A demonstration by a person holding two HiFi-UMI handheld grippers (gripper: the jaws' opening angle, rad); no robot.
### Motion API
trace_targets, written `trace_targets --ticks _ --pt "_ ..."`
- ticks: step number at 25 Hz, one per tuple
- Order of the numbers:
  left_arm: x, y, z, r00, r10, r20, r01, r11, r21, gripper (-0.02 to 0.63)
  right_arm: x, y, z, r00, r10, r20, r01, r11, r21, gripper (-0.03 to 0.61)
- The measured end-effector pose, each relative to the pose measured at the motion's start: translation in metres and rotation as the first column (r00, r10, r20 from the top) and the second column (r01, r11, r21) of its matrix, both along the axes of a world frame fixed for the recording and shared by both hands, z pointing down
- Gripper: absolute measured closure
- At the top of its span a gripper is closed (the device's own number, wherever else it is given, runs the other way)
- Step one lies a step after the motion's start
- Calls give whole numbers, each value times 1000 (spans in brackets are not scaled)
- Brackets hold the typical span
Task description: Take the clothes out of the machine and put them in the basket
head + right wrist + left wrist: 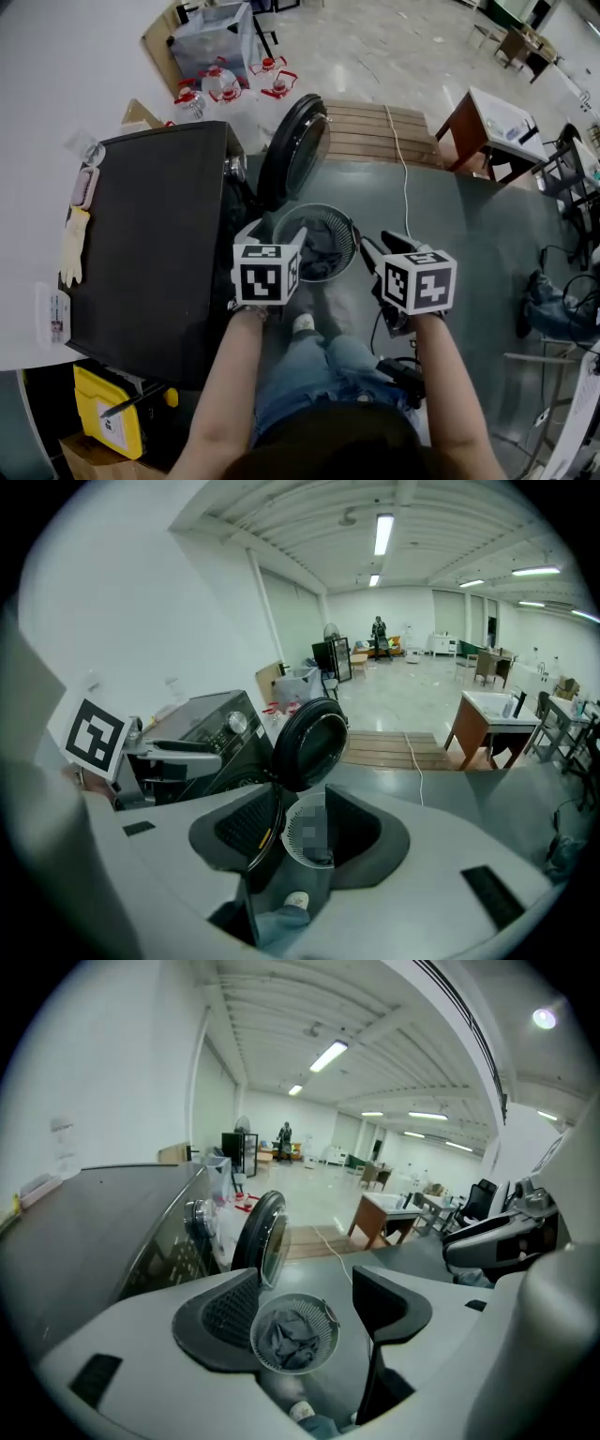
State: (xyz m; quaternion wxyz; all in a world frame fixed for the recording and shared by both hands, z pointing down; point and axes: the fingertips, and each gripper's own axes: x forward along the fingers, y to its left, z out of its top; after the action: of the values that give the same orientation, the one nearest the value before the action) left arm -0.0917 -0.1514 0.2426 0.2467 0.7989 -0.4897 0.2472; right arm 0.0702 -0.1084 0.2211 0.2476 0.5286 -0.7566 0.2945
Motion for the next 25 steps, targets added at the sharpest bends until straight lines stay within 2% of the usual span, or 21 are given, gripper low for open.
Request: trace_targets --ticks 4,10,19,25 --pt "2 17 -14 999 -50 -17 51 998 31 307 4 13 -13 999 -41 8 41 999 30 403" --pt "12 65 -35 992 -122 -28 123 990 69 307 18 59 -27 993 -114 -32 116 990 74 403" --pt "54 141 -76 992 -122 23 116 978 173 307 65 125 -52 990 -137 25 133 984 121 403" --pt "78 181 -97 989 -150 9 144 961 237 307 97 164 -64 987 -155 48 147 978 147 403"
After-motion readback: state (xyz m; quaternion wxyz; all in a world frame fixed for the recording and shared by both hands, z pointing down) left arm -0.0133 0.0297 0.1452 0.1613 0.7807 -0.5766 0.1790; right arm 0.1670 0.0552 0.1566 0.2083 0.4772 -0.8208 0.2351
